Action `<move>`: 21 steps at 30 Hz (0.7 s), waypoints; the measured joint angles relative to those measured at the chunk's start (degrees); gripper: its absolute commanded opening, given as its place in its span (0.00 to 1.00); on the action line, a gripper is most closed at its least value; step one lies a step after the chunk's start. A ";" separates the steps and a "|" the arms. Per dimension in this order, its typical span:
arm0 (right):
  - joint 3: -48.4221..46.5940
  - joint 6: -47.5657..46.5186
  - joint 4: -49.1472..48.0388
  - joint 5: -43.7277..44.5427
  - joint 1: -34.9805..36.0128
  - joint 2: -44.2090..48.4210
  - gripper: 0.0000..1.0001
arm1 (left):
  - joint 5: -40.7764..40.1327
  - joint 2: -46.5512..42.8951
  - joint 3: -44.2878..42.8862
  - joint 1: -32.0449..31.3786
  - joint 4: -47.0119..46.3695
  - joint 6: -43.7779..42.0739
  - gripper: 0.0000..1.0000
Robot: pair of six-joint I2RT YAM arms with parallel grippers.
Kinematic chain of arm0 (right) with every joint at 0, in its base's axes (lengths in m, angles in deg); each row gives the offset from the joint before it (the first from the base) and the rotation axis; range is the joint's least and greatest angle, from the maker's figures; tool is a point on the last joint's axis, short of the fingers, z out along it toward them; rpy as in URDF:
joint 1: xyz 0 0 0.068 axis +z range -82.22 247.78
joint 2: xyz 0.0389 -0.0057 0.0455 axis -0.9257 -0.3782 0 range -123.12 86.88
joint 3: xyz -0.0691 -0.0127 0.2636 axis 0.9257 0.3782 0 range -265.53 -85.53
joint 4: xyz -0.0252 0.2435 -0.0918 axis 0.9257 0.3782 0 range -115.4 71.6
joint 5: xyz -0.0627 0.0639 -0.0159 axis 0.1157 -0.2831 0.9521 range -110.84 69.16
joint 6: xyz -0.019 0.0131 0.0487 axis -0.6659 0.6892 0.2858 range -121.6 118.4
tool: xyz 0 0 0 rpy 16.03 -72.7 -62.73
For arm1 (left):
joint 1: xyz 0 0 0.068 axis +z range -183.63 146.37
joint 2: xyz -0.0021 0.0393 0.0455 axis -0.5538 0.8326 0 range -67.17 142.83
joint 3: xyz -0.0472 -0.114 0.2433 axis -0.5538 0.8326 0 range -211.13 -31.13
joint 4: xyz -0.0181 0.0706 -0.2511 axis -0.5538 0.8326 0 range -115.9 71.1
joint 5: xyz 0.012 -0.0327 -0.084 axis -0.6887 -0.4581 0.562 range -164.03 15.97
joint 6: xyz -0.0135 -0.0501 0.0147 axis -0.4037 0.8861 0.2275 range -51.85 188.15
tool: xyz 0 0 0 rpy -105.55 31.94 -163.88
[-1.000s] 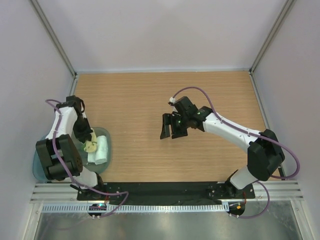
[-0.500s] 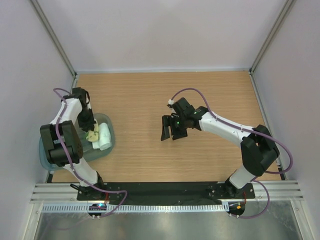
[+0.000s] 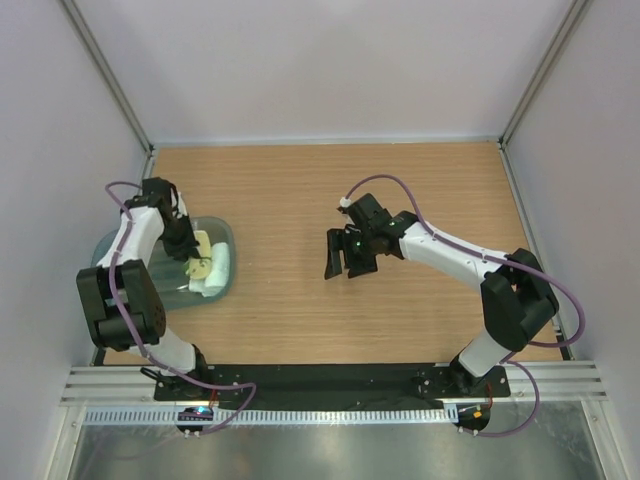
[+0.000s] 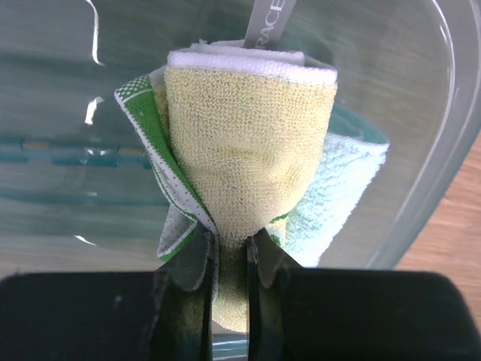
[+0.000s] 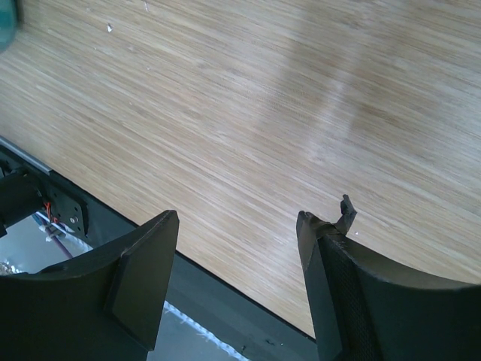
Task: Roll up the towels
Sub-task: Place the rolled towel into the container
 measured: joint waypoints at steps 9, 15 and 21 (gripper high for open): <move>0.02 0.02 0.11 0.02 0.00 0.28 0.71 | -1.53 -9.11 6.67 0.00 0.85 0.31 0.00; 0.42 0.17 0.52 0.09 0.00 1.27 0.71 | -6.10 -12.94 8.72 0.00 1.20 -0.81 0.00; 0.46 0.24 1.07 0.17 0.00 1.55 0.71 | -6.01 -9.18 8.15 -2.03 1.01 -2.29 0.02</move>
